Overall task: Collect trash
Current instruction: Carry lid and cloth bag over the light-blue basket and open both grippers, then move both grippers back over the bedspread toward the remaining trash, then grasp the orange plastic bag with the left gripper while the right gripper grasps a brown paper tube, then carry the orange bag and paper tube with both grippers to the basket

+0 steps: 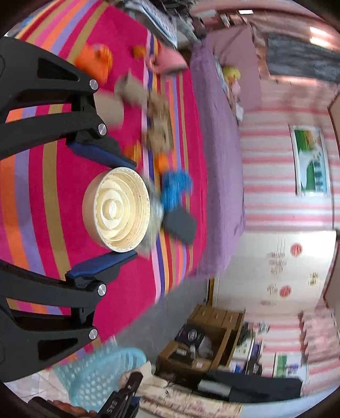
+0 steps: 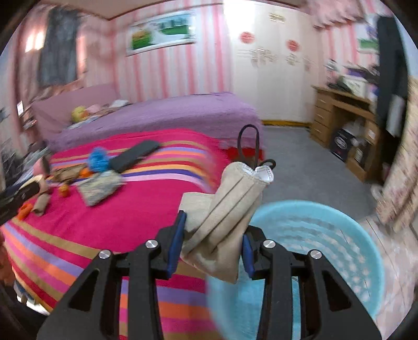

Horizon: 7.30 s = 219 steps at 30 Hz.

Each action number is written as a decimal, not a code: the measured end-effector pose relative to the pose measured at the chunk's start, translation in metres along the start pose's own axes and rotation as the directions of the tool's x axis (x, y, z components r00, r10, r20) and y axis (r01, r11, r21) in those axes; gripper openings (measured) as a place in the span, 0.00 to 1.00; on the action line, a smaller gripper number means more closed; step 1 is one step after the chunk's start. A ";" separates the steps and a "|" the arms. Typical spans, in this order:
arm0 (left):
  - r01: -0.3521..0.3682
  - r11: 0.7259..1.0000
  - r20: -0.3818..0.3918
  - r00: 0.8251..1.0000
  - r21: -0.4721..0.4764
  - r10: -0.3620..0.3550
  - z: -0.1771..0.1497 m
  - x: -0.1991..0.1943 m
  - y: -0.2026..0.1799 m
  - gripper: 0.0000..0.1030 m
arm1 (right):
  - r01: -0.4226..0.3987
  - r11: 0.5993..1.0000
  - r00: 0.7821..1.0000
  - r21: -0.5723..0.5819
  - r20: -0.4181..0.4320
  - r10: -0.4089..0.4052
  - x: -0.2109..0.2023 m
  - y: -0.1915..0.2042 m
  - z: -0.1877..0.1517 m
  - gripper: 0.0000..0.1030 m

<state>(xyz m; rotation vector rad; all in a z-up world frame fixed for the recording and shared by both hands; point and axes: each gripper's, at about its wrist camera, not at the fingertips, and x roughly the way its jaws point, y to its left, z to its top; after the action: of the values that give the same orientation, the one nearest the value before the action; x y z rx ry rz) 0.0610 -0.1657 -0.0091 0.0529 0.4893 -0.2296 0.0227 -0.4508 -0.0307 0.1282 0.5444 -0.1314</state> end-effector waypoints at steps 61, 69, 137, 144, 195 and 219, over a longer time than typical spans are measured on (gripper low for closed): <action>0.208 0.969 -0.135 0.972 0.133 -0.191 0.002 0.060 -0.155 0.93 | 0.296 0.951 0.953 0.093 -0.095 -0.288 0.000 -0.121 -0.022 0.74; 0.171 0.982 -0.112 0.980 0.081 -0.162 0.007 0.045 -0.102 0.94 | 0.295 0.950 0.955 0.105 -0.063 -0.290 -0.007 -0.093 -0.016 0.95; -0.060 0.992 -0.269 0.963 -0.109 0.028 -0.030 0.036 0.291 0.13 | -0.127 0.965 0.988 -0.230 -0.120 0.101 0.063 0.318 -0.012 0.95; -0.123 0.986 -0.291 0.953 -0.110 0.086 -0.040 0.029 0.319 0.13 | -0.212 0.943 0.973 -0.257 -0.147 0.179 0.070 0.371 -0.013 0.95; -0.117 0.992 -0.181 0.978 -0.053 0.106 -0.004 0.036 0.159 0.13 | -0.112 0.964 0.993 -0.241 -0.075 0.096 0.052 0.192 0.011 0.50; -0.049 0.997 -0.167 0.984 0.065 0.060 0.008 0.041 0.050 0.13 | 0.034 0.990 0.998 -0.135 -0.040 -0.039 0.032 0.055 0.022 0.51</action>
<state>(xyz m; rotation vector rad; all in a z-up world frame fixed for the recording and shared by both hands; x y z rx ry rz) 0.1114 -0.1264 -0.0222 0.1454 0.6494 -0.1870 0.0700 -0.4028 -0.0237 -0.0103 0.5965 -0.1275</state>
